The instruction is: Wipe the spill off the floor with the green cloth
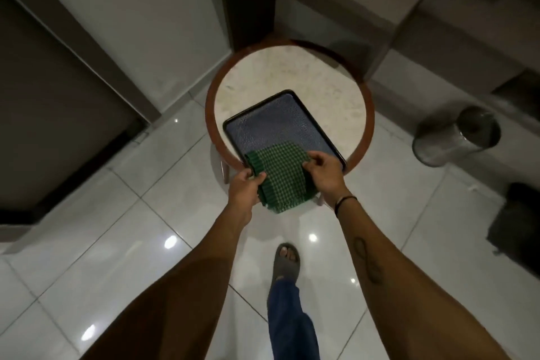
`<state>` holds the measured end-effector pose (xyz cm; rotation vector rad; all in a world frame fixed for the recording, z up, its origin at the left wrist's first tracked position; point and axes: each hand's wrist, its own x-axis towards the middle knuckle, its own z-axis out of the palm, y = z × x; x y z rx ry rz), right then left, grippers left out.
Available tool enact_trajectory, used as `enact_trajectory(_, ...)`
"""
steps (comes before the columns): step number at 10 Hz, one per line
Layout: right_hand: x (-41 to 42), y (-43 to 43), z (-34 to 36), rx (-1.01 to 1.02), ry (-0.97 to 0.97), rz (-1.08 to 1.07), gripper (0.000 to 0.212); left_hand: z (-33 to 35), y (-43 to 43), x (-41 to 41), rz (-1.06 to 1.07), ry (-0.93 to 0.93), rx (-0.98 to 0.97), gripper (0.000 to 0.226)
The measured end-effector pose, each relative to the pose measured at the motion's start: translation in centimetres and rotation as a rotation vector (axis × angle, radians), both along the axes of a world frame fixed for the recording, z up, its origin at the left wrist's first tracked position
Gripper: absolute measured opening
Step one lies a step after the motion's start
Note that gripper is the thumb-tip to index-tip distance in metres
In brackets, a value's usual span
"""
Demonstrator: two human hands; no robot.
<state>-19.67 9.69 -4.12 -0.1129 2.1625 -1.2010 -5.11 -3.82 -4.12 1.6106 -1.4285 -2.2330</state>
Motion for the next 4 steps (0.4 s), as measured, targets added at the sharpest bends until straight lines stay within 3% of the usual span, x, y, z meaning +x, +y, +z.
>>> enact_trajectory(1, -3.2, -2.0, -2.5, 0.116, 0.026, 0.175, 0.038, -3.1, -1.2, -3.0, 0.01, -0.091, 0.017, 0.034)
enact_trajectory(2, -4.7, -2.2, -4.0, 0.22, 0.042, 0.379, 0.044, -5.3, -1.3, -4.0, -0.117, -0.206, -0.05, 0.037)
enact_trajectory(3, -4.4, -1.8, -4.6, 0.292, 0.083, 0.463, 0.044, -4.7, -1.0, -3.3, -0.293, -0.294, -0.263, 0.04)
enact_trajectory(4, -3.1, -2.4, -3.6, 0.237, 0.232, 0.534, 0.064, -2.2, -1.1, -2.6, -0.438, -0.236, -0.489, 0.049)
